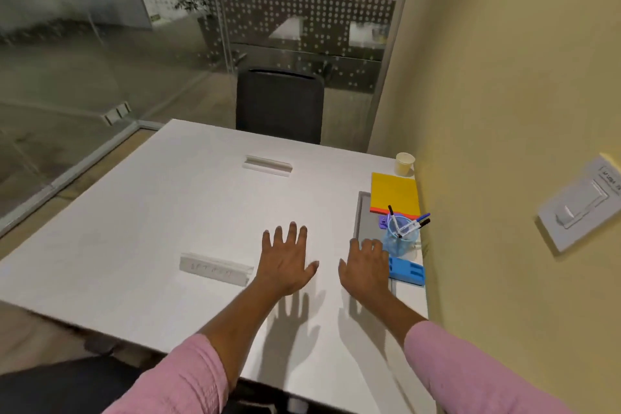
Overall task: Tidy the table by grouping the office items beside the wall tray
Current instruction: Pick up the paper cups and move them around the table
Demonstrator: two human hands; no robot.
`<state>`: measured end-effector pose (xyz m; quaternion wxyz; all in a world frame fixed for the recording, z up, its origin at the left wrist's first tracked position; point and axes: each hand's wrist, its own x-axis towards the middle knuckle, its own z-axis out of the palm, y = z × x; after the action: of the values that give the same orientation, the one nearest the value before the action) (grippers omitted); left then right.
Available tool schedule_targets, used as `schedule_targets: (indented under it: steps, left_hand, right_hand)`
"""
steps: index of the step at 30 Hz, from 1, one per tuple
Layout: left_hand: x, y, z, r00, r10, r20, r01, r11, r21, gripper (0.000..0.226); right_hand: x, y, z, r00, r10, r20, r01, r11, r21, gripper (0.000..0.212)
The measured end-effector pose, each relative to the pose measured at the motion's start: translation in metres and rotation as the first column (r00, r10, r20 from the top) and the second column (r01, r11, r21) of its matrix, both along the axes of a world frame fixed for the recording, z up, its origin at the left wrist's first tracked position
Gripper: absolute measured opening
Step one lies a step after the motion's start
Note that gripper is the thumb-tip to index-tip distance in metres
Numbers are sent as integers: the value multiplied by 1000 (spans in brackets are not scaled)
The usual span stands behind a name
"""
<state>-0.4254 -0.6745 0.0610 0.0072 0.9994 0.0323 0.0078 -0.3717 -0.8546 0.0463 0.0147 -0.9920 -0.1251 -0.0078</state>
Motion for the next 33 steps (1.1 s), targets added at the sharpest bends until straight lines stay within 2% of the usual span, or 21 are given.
schedule_targets:
  steps: [6, 10, 16, 22, 28, 33]
  left_hand:
    - [-105, 83, 36, 991, 121, 66, -124, 992, 40, 82]
    - [-199, 153, 56, 961, 257, 102, -265, 961, 77, 82]
    - [-346, 253, 75, 862, 500, 84, -507, 856, 102, 88]
    - [-473, 325, 80, 721, 685, 104, -693, 713, 111, 91]
    - [-542, 387, 62, 575, 815, 77, -818, 572, 54, 93]
    - [-567, 451, 45, 534, 845, 41, -845, 530, 71, 96]
  right_hand:
    - [-78, 85, 31, 976, 204, 71, -208, 977, 49, 57]
    - [-142, 158, 57, 942, 317, 114, -329, 938, 107, 62]
    - [-248, 281, 78, 850, 496, 177, -523, 836, 167, 73]
    - [-350, 387, 82, 721, 680, 135, -693, 704, 156, 91]
    - [-412, 474, 78, 572, 810, 128, -819, 555, 148, 94]
    - [-437, 556, 68, 506, 854, 121, -858, 484, 169, 91]
